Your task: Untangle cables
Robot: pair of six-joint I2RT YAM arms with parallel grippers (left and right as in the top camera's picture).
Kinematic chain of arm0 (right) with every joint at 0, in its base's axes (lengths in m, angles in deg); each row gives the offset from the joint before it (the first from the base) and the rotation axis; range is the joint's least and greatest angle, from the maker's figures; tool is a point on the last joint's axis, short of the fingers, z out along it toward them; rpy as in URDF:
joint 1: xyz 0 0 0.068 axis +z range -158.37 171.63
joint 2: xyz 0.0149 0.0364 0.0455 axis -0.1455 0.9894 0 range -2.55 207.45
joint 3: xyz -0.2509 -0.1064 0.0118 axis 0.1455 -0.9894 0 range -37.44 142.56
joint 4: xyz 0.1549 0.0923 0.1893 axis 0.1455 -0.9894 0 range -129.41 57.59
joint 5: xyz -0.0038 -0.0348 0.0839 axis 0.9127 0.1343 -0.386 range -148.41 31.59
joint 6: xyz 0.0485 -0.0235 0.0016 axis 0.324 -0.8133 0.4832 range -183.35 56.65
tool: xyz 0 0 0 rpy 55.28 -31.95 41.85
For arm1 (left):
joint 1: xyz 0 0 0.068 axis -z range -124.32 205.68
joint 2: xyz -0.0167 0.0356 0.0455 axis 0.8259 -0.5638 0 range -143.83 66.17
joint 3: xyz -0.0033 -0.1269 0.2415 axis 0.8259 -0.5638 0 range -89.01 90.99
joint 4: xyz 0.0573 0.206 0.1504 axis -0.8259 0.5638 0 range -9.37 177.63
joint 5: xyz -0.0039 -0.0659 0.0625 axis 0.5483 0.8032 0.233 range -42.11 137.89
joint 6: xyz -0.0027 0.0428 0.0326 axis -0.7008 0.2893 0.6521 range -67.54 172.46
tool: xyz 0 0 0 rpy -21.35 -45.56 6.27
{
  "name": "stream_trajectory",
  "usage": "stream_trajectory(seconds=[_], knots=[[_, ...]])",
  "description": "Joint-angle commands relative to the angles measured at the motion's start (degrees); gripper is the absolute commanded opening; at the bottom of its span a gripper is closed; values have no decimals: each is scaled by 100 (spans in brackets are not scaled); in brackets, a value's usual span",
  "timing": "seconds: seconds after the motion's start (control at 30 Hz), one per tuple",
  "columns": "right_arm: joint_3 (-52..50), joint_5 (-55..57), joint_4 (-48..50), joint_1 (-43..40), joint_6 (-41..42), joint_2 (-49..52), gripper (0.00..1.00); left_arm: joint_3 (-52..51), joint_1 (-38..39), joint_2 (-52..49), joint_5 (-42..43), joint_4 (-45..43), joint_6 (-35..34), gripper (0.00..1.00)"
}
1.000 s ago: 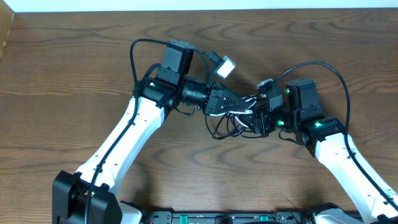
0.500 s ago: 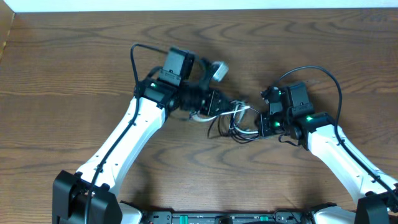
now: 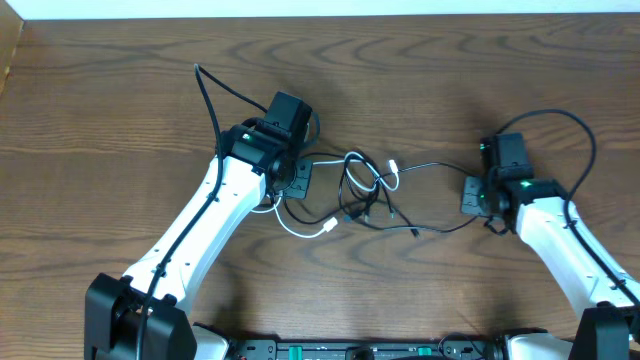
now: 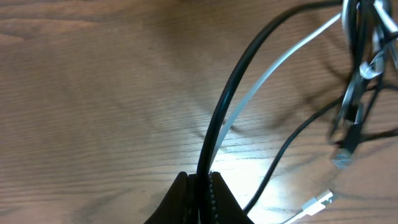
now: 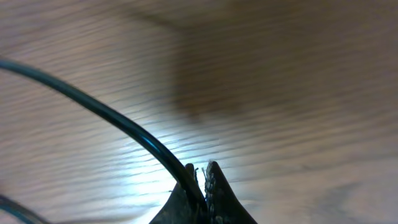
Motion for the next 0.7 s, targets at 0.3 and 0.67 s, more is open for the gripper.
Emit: stream_trajectory(seconds=[0.3,0.67], knots=[[96,-828,-94,-350,146,7,1,42,-28,-15,752,-417,-269,80],[96,-1816,-81,-345,-254,7,1,26,-22,-505,1672,-1670,-269,70]])
